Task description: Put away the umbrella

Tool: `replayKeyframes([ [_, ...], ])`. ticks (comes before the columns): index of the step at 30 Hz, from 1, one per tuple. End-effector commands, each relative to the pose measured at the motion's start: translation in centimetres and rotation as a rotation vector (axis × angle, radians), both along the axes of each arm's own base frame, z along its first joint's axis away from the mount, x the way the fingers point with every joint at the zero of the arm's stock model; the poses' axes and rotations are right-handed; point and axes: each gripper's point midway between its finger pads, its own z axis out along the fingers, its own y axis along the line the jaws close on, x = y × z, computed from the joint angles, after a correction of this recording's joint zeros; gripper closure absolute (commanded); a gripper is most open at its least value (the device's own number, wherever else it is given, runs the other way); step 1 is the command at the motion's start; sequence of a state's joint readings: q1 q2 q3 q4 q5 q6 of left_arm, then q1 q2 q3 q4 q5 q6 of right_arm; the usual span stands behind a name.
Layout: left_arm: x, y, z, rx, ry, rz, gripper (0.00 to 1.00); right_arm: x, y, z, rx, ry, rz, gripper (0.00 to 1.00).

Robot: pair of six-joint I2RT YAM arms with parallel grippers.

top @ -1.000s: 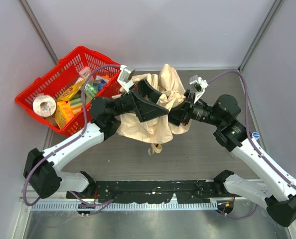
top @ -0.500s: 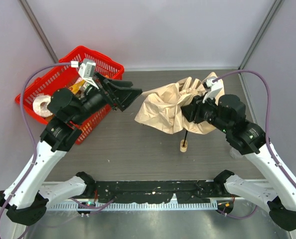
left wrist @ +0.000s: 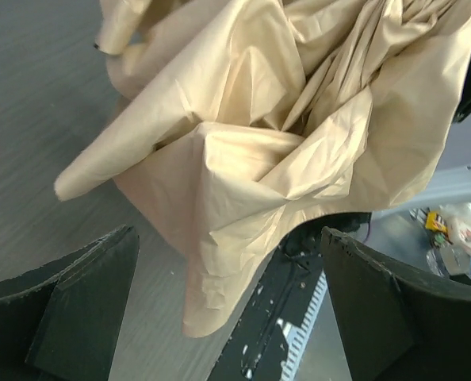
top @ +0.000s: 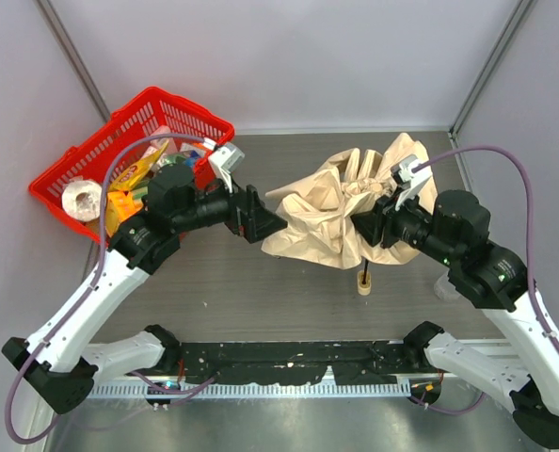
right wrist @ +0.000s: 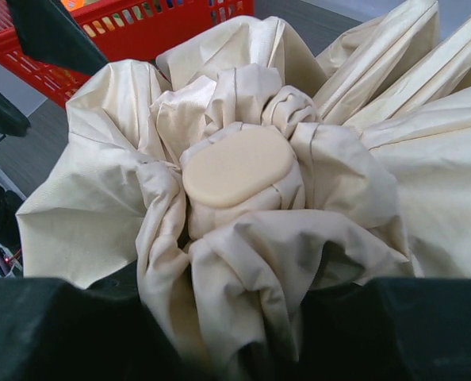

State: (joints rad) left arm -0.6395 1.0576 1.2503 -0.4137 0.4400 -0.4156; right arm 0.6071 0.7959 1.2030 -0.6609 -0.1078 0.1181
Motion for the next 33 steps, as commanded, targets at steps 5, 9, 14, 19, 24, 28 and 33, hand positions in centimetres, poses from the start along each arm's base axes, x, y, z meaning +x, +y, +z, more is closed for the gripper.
replayKeyframes([
  [5, -1.1, -4.7, 3.5, -0.231, 0.021, -0.235, 0.35, -1.3, 2.4, 3.6, 0.070, -0.068, 0.161, 0.99],
  [9, -0.3, -7.7, 7.3, -0.295, -0.023, -0.286, 0.91, -1.3, 3.6, 1.6, 0.062, 0.009, 0.207, 0.99],
  [14, -1.0, -12.3, 8.3, -0.328, -0.048, -0.305, 1.00, -2.1, 5.7, 1.9, 0.171, 0.053, 0.295, 0.99],
  [19, 0.1, -11.3, 5.9, -0.236, -0.043, -0.198, 0.78, -1.0, 4.5, 1.8, 0.157, 0.028, 0.201, 1.00],
  [24, 1.2, -6.4, 3.6, -0.057, -0.064, 0.013, 0.32, 0.5, 2.1, 1.7, 0.102, 0.012, 0.042, 0.99],
  [28, 0.9, -2.5, 5.1, -0.045, -0.104, 0.147, 0.30, 1.5, 0.5, 1.2, 0.071, 0.042, -0.073, 0.99],
  [33, -1.2, -2.5, 7.2, -0.088, -0.088, 0.069, 0.67, 2.2, -0.1, 0.9, 0.046, 0.074, -0.127, 1.00],
])
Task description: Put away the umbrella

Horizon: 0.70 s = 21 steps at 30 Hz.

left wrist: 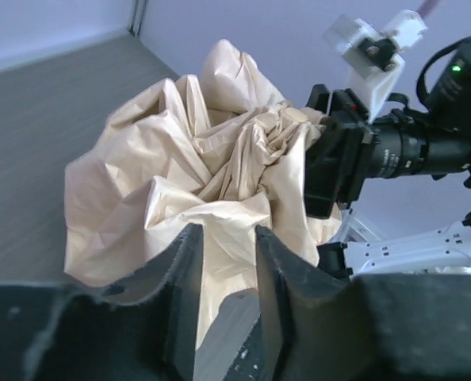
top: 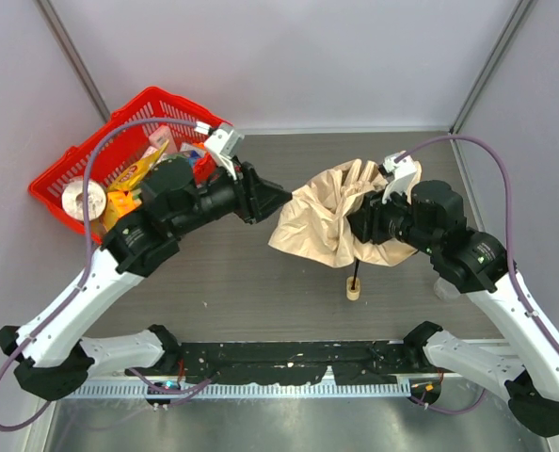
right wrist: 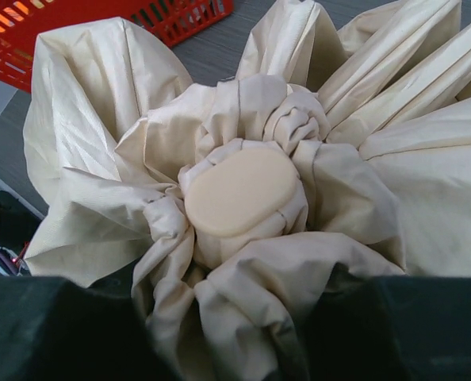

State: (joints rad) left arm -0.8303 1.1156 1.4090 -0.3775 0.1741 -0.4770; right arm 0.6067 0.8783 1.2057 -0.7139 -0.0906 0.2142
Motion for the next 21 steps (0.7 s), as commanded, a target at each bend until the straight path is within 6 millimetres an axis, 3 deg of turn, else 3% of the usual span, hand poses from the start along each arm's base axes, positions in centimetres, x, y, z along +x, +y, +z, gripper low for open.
replayKeyframes([
  [1, -1.3, -0.2, 1.4, -0.003, -0.005, -0.061, 0.66, 1.2, -0.9, 4.1, 0.047, -0.094, -0.084, 0.99],
  [4, -2.9, -2.6, 0.2, 0.009, 0.086, -0.192, 0.60, 1.2, -0.9, 4.6, 0.059, -0.096, -0.088, 0.99],
  [8, -3.9, -5.0, -2.6, 0.084, 0.165, -0.191, 0.61, 1.1, -0.8, 4.8, 0.066, -0.100, -0.088, 0.99],
  [17, -2.9, -6.4, -6.8, 0.101, 0.286, -0.029, 0.52, 1.5, -1.3, 4.9, 0.066, -0.106, -0.127, 0.99],
  [21, -1.9, -7.5, -7.6, 0.094, 0.291, -0.006, 0.55, 1.3, -1.2, 5.3, 0.078, -0.112, -0.116, 1.00],
])
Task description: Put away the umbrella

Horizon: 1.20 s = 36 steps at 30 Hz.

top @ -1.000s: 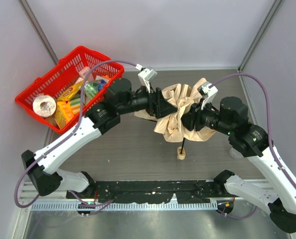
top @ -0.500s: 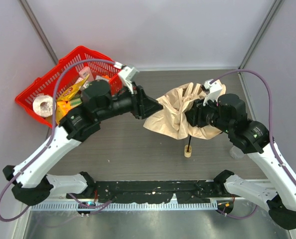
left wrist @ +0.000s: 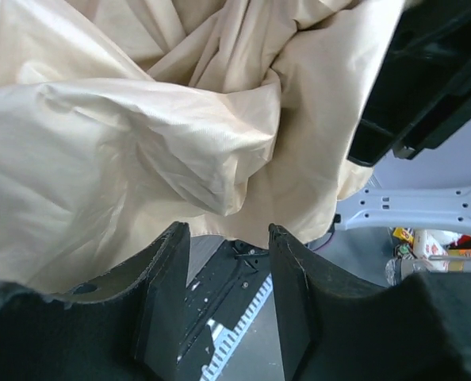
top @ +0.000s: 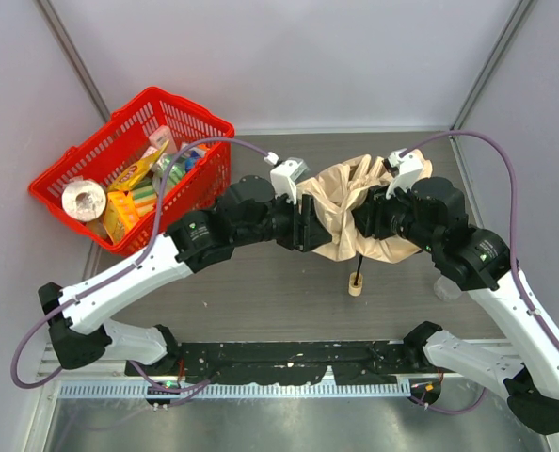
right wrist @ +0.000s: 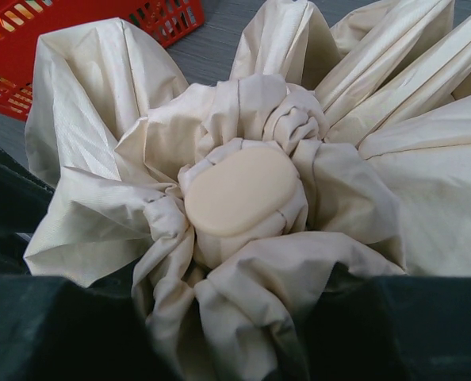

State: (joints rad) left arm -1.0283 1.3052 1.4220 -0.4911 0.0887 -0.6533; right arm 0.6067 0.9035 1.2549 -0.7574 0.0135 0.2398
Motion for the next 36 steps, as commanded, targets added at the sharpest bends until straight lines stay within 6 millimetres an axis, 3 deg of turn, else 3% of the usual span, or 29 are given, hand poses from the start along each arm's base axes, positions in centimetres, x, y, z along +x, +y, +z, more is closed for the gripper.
replayKeyframes([
  [1, 1.7, -1.0, 1.0, -0.060, -0.025, 0.081, 0.56, 0.3, 0.3, 4.8, 0.098, -0.122, -0.005, 0.99],
  [8, 1.7, -3.5, 2.0, -0.106, -0.017, 0.014, 0.58, 0.0, 0.1, 4.8, 0.101, -0.127, -0.003, 0.99],
  [10, 2.0, -3.7, 1.7, -0.088, -0.021, 0.013, 0.70, 0.0, 0.1, 4.8, 0.101, -0.127, -0.005, 0.99],
  [12, 2.3, -3.3, 1.9, -0.065, -0.054, 0.022, 0.92, -0.3, -0.1, 4.9, 0.099, -0.136, 0.001, 0.99],
  [13, 2.3, -3.0, 2.2, -0.058, -0.073, 0.020, 0.98, -0.3, -0.2, 4.7, 0.081, -0.139, 0.005, 0.99],
  [19, 1.3, 0.8, 8.0, -0.203, -0.158, -0.108, 1.00, -0.4, -3.2, 2.5, -0.093, -0.134, -0.056, 0.99],
  [23, 1.7, 1.5, 10.2, -0.319, -0.100, -0.246, 1.00, -2.7, -1.2, 2.5, -0.046, -0.158, 0.117, 0.99],
  [28, 3.0, 1.1, 8.7, -0.244, -0.112, -0.277, 1.00, -5.9, 0.4, 4.6, 0.050, -0.226, 0.289, 0.99],
  [33, 3.9, 2.6, 7.1, -0.175, -0.172, -0.282, 1.00, -5.7, -1.0, 3.9, -0.019, -0.200, 0.246, 0.99],
  [36, 4.8, 4.6, 6.4, -0.091, -0.237, -0.183, 1.00, -5.1, -2.3, 3.6, -0.067, -0.198, 0.179, 0.99],
])
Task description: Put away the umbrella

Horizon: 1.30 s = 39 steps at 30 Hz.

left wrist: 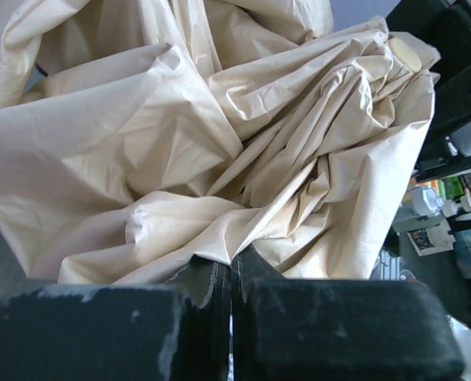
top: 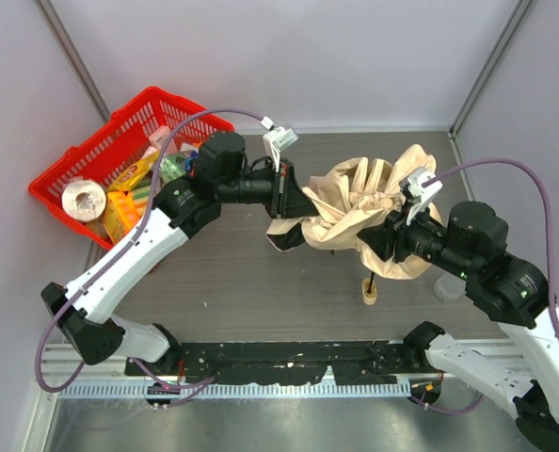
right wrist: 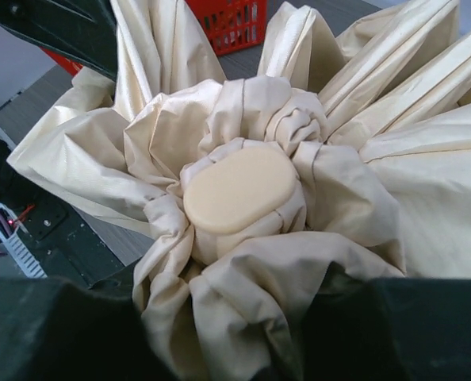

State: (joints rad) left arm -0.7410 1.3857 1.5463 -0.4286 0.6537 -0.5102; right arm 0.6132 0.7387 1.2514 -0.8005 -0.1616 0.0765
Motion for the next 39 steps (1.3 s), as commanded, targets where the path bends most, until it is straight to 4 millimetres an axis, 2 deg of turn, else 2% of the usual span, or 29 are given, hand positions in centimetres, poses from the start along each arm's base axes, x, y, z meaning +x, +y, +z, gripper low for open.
replayKeyframes([
  [1, 2.2, 3.8, 1.5, 0.046, -0.196, 0.167, 1.00, 0.3, -2.1, 1.2, -0.058, -0.056, -0.072, 0.99],
  [2, 2.9, 4.4, 1.3, 0.060, -0.203, 0.218, 0.99, 0.4, -2.2, 1.3, -0.057, -0.059, -0.080, 0.99],
  [3, 3.0, 4.8, 1.3, 0.064, -0.202, 0.245, 0.92, 0.7, -2.5, 1.5, -0.056, -0.061, -0.109, 0.99],
  [4, 3.1, 5.0, 1.2, 0.066, -0.197, 0.267, 0.77, 1.1, -2.5, 1.4, -0.064, -0.055, -0.124, 0.99],
  [7, 3.6, 6.1, 1.8, 0.058, -0.188, 0.356, 0.44, 3.8, -4.1, 0.8, -0.125, -0.024, -0.287, 0.99],
  [10, 3.5, 7.4, 3.0, 0.021, -0.211, 0.419, 0.31, 6.5, -6.5, 0.2, -0.227, 0.006, -0.490, 0.99],
  [12, 3.4, 8.7, 3.8, 0.000, -0.245, 0.477, 0.29, 8.7, -9.1, 0.4, -0.351, -0.001, -0.678, 0.99],
  [15, 2.9, 10.7, 4.0, -0.036, -0.276, 0.555, 0.27, 12.3, -10.1, 1.0, -0.537, -0.049, -0.807, 0.99],
  [16, 2.6, 11.3, 4.2, -0.060, -0.277, 0.575, 0.26, 13.1, -11.1, 1.4, -0.627, -0.083, -0.866, 0.99],
  [17, 2.2, 11.7, 3.9, -0.076, -0.273, 0.588, 0.25, 14.7, -10.4, 1.4, -0.670, -0.105, -0.891, 0.99],
  [18, 2.0, 12.0, 3.5, -0.092, -0.261, 0.602, 0.25, 14.8, -11.1, 2.5, -0.759, -0.157, -0.973, 0.99],
  [19, 1.6, 12.4, 3.3, -0.114, -0.245, 0.613, 0.24, 16.4, -10.1, 1.9, -0.827, -0.183, -1.003, 0.99],
  [20, 1.2, 12.6, 2.7, -0.126, -0.225, 0.618, 0.23, 16.3, -10.4, 2.8, -0.971, -0.228, -1.047, 0.99],
  [21, 0.9, 12.8, 2.0, -0.130, -0.200, 0.620, 0.22, 17.9, -8.8, 1.4, -1.000, -0.254, -1.065, 0.99],
  [22, 0.5, 13.0, 1.6, -0.140, -0.178, 0.620, 0.22, 17.6, -8.3, 1.4, -1.151, -0.273, -1.061, 0.99],
  [23, 0.2, 13.1, 0.8, -0.137, -0.160, 0.620, 0.22, 18.6, -7.1, -0.1, -1.136, -0.291, -1.092, 0.99],
  [24, -0.4, 13.4, 0.4, -0.141, -0.149, 0.614, 0.22, 18.9, -5.9, -1.3, -1.220, -0.304, -1.048, 0.99],
  [25, -0.8, 13.8, 0.0, -0.141, -0.138, 0.618, 0.22, 19.1, -5.1, -3.0, -1.209, -0.312, -1.052, 0.99],
  [27, -1.5, 14.9, -0.8, -0.132, -0.131, 0.641, 0.22, 19.1, -3.0, -6.4, -1.239, -0.326, -0.994, 0.99],
  [28, -1.7, 15.4, -1.2, -0.129, -0.131, 0.656, 0.21, 18.9, -1.6, -9.0, -1.265, -0.330, -0.953, 0.99],
  [29, -2.0, 16.1, -1.3, -0.131, -0.138, 0.678, 0.21, 18.6, -1.1, -10.4, -1.306, -0.327, -0.917, 0.99],
  [30, -2.3, 16.8, -1.5, -0.130, -0.145, 0.695, 0.21, 18.5, 0.5, -12.8, -1.273, -0.326, -0.894, 0.99],
  [31, -2.2, 17.6, -1.8, -0.120, -0.149, 0.733, 0.21, 18.0, 1.0, -14.5, -1.338, -0.305, -0.795, 0.99],
  [32, -2.5, 18.3, -1.8, -0.122, -0.158, 0.752, 0.21, 17.8, 2.7, -16.5, -1.245, -0.283, -0.788, 0.99],
  [33, -2.7, 18.9, -2.0, -0.118, -0.158, 0.769, 0.20, 16.9, 3.5, -18.9, -1.293, -0.223, -0.643, 0.99],
  [36, -2.8, 20.1, -2.7, -0.096, -0.155, 0.815, 0.20, 14.6, 5.3, -24.6, -1.311, -0.129, -0.482, 0.99],
  [37, -2.9, 20.4, -2.8, -0.098, -0.157, 0.822, 0.20, 13.3, 6.8, -27.1, -1.268, -0.048, -0.356, 0.99],
  [38, -2.9, 20.5, -3.0, -0.097, -0.156, 0.829, 0.20, 12.5, 7.0, -28.4, -1.262, -0.002, -0.302, 0.99],
  [39, -2.9, 20.6, -3.3, -0.095, -0.147, 0.835, 0.20, 10.9, 8.4, -30.6, -1.194, 0.104, -0.179, 0.99],
])
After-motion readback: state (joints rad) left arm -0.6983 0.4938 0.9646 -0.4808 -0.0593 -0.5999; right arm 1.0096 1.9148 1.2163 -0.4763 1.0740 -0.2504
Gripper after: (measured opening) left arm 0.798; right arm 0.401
